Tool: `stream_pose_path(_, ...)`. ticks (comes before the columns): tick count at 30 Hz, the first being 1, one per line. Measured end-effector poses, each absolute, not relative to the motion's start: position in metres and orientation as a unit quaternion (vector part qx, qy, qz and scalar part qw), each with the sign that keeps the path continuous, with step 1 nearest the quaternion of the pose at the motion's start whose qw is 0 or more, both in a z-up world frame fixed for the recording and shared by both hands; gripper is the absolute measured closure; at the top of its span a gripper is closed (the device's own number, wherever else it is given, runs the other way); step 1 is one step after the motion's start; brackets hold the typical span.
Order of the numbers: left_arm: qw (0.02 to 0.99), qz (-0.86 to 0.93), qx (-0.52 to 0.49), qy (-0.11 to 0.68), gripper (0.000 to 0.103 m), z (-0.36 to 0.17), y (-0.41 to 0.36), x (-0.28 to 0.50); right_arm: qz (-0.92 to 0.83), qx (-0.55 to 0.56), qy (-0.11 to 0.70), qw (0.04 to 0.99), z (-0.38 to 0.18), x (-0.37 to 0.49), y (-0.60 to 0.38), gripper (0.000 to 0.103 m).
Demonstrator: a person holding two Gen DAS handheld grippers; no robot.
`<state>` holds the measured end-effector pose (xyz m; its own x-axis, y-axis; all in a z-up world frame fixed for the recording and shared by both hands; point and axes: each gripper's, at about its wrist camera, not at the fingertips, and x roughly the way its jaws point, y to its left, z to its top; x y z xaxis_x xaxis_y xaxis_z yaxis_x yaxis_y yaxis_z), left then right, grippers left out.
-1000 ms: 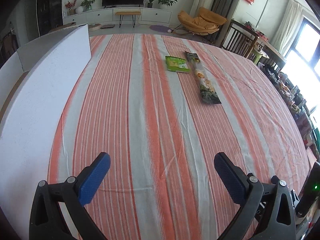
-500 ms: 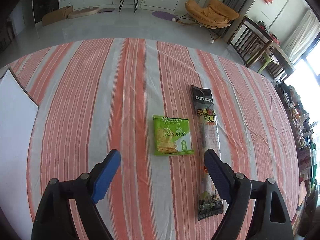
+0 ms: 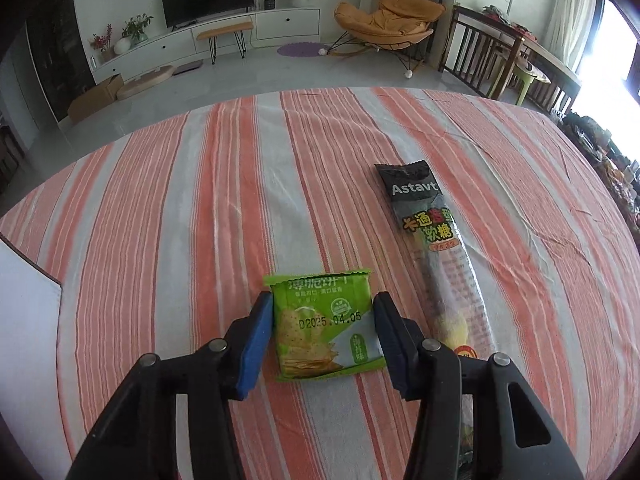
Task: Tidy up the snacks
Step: 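Open the left tool and hold it above the green packet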
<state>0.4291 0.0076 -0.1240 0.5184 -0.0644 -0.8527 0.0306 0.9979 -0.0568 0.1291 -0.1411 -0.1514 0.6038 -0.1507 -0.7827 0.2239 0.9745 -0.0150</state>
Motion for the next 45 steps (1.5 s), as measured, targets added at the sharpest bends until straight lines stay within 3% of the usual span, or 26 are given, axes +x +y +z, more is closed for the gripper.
stream_pose_path(14,0.875,-0.037,-0.005,0.482,0.053,-0.126,0.038,0.217,-0.104,0.042,0.433,0.895,-0.151,0.130,-0.141,0.008)
stream_pose_path(20,0.881,-0.043,-0.017,0.472,0.053,-0.126,0.049,0.168,-0.104,0.042,0.433,0.895,-0.151,0.131,-0.141,0.008)
stream_pose_path(22,0.886,-0.045,-0.014,0.462,0.048,-0.128,0.049,0.166,-0.104,0.042,0.433,0.895,-0.151,0.131,-0.141,0.008)
stream_pose_path(24,0.886,-0.043,-0.004,0.462,0.023,-0.132,0.045,0.168,-0.104,0.042,0.433,0.895,-0.151,0.131,-0.141,0.008)
stream_pose_path(30,0.889,-0.017,0.005,0.458,0.004,-0.141,0.046,0.169,-0.104,0.042,0.433,0.894,-0.151,0.131,-0.141,0.008)
stream_pose_path(32,0.887,-0.012,0.004,0.462,0.000,-0.142,0.049,0.170,-0.104,0.042,0.433,0.894,-0.151,0.131,-0.141,0.008)
stream_pose_path(45,0.888,-0.020,0.007,0.460,0.000,-0.143,0.050,0.171,-0.104,0.042,0.433,0.894,-0.151,0.131,-0.141,0.008)
